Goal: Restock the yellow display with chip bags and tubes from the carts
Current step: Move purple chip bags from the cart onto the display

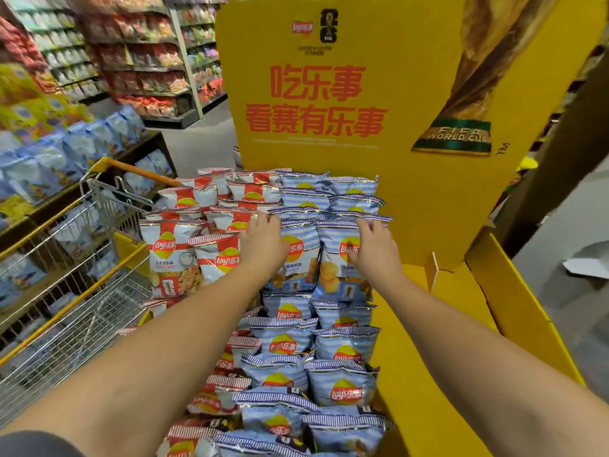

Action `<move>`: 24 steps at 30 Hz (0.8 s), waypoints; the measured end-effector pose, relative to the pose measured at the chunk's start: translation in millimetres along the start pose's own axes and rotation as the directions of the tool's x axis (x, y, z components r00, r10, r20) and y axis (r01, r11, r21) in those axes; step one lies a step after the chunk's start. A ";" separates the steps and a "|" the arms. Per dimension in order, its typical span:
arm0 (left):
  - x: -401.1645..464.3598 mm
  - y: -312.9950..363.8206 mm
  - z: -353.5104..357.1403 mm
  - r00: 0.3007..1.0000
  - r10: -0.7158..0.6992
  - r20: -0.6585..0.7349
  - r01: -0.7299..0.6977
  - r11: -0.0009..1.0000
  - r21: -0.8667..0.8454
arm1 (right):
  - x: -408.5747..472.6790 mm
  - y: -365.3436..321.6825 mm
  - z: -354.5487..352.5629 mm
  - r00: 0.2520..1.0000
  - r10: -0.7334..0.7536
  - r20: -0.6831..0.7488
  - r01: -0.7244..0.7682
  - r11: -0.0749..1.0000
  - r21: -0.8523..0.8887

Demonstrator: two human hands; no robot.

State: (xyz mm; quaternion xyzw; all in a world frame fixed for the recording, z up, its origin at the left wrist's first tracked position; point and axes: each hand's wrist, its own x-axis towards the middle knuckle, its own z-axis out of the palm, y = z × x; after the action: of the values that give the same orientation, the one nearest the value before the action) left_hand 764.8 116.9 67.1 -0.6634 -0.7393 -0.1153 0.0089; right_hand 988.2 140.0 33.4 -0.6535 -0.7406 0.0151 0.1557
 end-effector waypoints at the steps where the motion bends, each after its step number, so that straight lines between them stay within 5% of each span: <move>1: -13.7 2.5 -4.5 1.000 0.017 0.000 -0.017 0.997 -0.073 | -16.2 -2.2 -4.3 0.999 0.031 0.007 -0.032 0.995 0.093; 4: -68.6 8.4 -12.3 0.995 0.070 0.067 -0.047 0.953 -0.301 | -79.2 -12.0 -12.4 0.987 0.131 0.095 -0.159 0.897 0.412; 8: -155.5 14.6 -11.0 0.988 0.075 0.132 0.007 0.845 -0.535 | -183.4 -25.6 -11.3 0.950 0.269 0.159 -0.308 0.718 0.625; 15: -312.2 48.9 3.4 0.940 0.257 0.224 -0.036 0.729 -0.683 | -381.5 -31.2 -4.0 0.824 0.511 0.245 -0.502 0.456 0.735; 24: -493.8 139.0 21.1 0.729 0.570 0.379 -0.153 0.675 -0.722 | -618.4 23.3 -34.8 0.565 0.739 0.367 -0.673 0.155 0.723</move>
State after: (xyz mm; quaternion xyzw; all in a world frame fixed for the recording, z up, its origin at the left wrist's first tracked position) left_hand 963.5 -349.7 -13.4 -0.7656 -0.4626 -0.1512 -0.4207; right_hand 1079.6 -464.4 -69.1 -0.7703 -0.2458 0.3964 0.4348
